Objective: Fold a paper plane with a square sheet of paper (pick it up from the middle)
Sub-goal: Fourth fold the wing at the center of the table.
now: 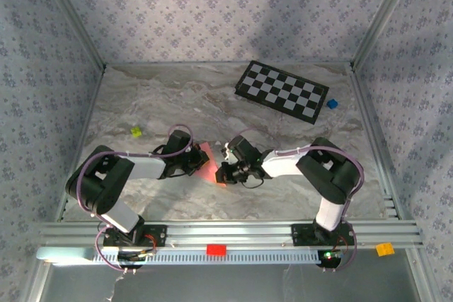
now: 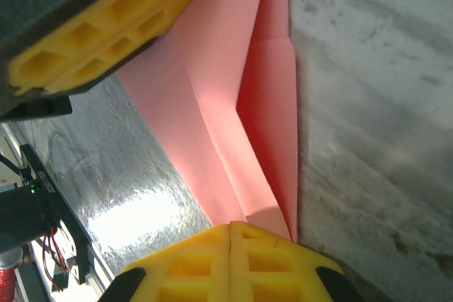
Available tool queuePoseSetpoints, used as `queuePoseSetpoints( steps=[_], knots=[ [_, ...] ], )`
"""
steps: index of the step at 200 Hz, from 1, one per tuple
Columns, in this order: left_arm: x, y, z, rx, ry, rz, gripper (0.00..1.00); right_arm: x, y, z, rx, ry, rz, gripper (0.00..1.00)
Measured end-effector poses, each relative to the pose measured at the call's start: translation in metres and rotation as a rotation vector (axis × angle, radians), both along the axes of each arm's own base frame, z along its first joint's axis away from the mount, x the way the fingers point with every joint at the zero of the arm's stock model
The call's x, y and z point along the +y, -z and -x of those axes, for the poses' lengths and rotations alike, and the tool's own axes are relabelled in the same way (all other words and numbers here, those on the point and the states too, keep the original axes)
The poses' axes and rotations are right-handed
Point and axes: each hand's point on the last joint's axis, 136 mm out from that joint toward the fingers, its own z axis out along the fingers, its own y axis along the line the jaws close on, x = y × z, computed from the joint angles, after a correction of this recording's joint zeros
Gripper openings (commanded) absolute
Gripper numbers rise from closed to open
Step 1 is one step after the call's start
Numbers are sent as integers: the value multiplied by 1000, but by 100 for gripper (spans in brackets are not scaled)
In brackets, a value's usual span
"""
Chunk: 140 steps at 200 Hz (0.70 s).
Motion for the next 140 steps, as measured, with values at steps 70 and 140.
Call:
queuePoseSetpoints(
  steps=[70,140],
  knots=[
    [0,0,0,-7,-1,4,0,-13,-13,22,10,-20,9,6],
    [1,0,0,-16,-1,10,0,15,-50,-30,-25,32,-45,2]
  ],
)
